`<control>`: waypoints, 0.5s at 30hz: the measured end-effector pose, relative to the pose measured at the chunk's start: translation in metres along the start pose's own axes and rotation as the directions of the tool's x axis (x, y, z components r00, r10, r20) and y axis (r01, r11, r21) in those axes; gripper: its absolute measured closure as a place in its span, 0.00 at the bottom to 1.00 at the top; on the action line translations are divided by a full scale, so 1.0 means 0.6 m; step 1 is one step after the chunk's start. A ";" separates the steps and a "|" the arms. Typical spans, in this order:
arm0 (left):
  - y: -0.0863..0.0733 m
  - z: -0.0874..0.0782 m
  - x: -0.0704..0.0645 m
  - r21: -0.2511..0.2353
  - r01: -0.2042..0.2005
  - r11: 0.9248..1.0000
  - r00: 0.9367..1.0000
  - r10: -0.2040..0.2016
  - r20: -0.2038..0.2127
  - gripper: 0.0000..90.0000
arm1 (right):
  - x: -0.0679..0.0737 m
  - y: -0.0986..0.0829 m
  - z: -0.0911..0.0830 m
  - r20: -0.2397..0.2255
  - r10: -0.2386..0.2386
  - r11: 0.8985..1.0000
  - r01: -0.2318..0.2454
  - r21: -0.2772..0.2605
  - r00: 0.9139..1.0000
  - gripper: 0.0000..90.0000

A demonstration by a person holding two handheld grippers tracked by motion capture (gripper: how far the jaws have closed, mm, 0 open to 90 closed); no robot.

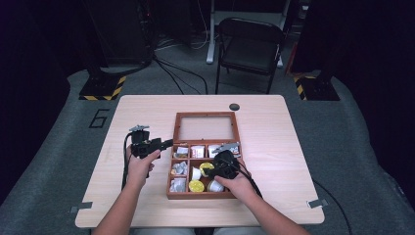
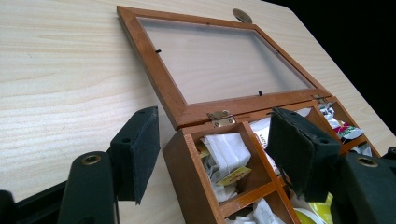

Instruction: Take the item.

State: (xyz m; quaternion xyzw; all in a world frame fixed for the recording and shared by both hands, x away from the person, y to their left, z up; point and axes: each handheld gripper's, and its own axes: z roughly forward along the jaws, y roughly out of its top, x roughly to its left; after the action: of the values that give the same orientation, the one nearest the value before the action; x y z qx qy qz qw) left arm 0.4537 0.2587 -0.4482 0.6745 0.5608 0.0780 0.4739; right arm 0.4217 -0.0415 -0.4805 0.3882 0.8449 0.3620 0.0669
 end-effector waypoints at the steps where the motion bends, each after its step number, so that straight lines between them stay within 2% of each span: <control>1: 0.000 0.000 0.000 -0.001 0.002 1.000 1.000 -0.002 -0.001 0.38 | 0.001 0.000 -0.001 -0.010 0.023 1.000 -0.023 0.005 1.000 0.46; 7: 0.000 -0.001 0.003 -0.001 -0.001 1.000 1.000 0.001 0.002 0.38 | -0.002 -0.001 0.000 -0.036 0.064 0.998 -0.063 0.027 0.997 0.37; 12: -0.001 -0.003 0.002 -0.004 0.000 1.000 1.000 0.000 0.000 0.38 | -0.005 0.001 0.007 -0.039 0.059 0.997 -0.057 0.044 0.998 0.36; 13: -0.001 -0.003 0.002 -0.004 0.000 1.000 1.000 0.000 0.001 0.38 | -0.006 0.002 0.010 -0.040 0.045 0.998 -0.044 0.045 0.998 0.36; 15: -0.001 -0.003 0.002 -0.005 0.001 1.000 1.000 -0.001 0.001 0.38 | -0.005 0.003 0.011 -0.041 0.056 0.997 -0.054 0.056 0.998 0.36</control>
State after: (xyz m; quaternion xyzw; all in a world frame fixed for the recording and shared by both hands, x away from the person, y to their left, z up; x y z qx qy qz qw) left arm 0.4528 0.2607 -0.4480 0.6732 0.5605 0.0789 0.4759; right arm 0.4274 -0.0388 -0.4846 0.4051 0.8446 0.3489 0.0281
